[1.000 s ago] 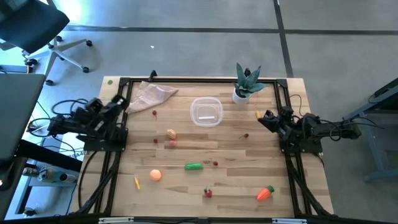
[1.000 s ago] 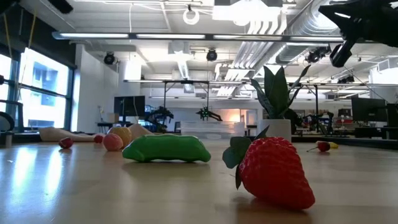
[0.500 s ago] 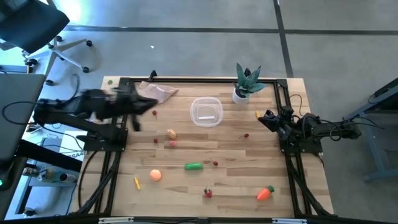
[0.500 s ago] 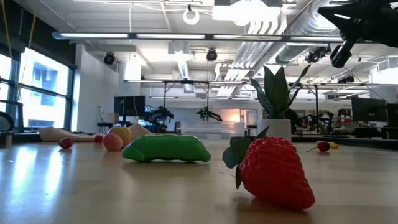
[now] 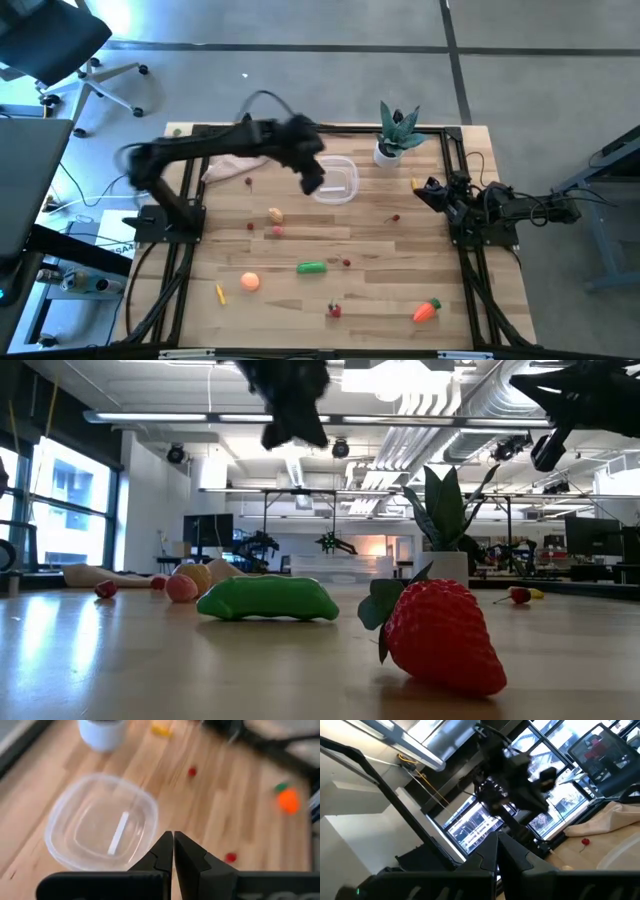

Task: Pick and placing Produce into tupperware
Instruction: Adjust the transparent bin

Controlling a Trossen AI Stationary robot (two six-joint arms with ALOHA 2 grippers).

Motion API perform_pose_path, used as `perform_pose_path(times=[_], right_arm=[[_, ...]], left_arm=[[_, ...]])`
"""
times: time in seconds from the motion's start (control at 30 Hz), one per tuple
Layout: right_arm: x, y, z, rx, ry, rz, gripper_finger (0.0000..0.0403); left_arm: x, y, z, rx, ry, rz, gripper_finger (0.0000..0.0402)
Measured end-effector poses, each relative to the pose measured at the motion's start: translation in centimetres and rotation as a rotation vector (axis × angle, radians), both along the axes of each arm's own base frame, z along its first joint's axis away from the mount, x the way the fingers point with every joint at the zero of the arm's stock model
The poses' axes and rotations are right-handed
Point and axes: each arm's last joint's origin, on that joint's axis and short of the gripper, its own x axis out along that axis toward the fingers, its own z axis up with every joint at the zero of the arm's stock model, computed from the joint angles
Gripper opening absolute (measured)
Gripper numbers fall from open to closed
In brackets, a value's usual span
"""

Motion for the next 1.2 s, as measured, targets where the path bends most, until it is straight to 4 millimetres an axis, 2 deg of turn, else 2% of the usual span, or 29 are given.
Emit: perform_pose_path(times=[0.2,0.27,0.43,0.53,0.83,1.2], right_arm=[[0.1,0.0,-0.3,0.018,0.036,-0.001,0.0000],[0.2,-0.1,-0.5,0.021,0.049,-0.015,0.0000],[0.3,-0.1,-0.7,0.023,0.075,-0.028,0.0000],[0.3,-0.1,-0.8,0.022,0.088,-0.029,0.0000],[0.4,-0.1,-1.1,0.021,0.115,-0.034,0.0000],[0.4,-0.1,-1.1,0.020,0.123,-0.034,0.0000]], left_arm=[[4.4,1.6,-6.2,0.048,0.309,0.019,0.0005],[5.5,2.1,-8.1,0.047,0.349,0.033,0.0005],[6.7,2.1,-11.5,0.004,0.417,0.037,0.0005],[7.5,1.2,-12.4,0.009,0.414,0.010,0.0005],[9.3,-2.0,-13.4,0.039,0.379,-0.065,0.0005],[10.0,-5.4,-14.2,-0.015,0.396,-0.110,0.0005]])
